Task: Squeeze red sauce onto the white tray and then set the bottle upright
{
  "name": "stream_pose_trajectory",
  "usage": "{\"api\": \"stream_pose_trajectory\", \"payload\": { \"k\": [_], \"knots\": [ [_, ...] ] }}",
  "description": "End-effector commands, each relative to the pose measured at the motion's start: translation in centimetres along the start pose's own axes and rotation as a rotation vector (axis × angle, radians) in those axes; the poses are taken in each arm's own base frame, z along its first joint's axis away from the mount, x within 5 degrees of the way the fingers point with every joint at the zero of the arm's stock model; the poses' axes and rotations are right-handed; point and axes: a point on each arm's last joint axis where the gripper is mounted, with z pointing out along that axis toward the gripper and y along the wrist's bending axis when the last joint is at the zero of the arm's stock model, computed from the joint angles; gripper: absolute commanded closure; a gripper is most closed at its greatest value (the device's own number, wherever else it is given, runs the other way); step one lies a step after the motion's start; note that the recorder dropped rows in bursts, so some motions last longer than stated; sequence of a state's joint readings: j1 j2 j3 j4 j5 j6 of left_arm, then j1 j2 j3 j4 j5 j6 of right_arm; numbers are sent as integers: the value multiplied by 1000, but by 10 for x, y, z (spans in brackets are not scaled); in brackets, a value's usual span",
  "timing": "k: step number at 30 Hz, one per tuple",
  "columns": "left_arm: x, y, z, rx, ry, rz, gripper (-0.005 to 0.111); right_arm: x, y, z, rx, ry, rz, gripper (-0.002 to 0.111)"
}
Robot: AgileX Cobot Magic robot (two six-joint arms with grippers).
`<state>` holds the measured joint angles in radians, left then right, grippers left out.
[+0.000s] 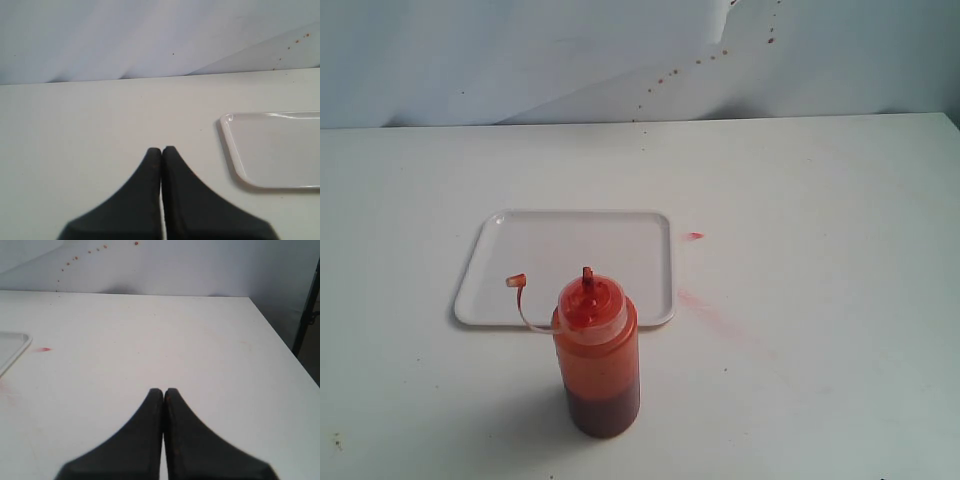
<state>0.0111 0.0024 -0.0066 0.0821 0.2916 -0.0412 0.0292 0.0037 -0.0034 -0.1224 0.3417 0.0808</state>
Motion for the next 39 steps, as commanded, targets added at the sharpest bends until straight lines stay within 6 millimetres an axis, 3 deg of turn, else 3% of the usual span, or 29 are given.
{"api": "stream_pose_trajectory", "payload": {
  "k": [1, 39],
  "knots": [
    [2, 0, 0, -1, -1, -1, 106, 0, 0, 0, -2, -8, -3, 108],
    [0, 0, 0, 0, -22, -1, 106, 0, 0, 0, -2, -8, -3, 108]
  ]
}}
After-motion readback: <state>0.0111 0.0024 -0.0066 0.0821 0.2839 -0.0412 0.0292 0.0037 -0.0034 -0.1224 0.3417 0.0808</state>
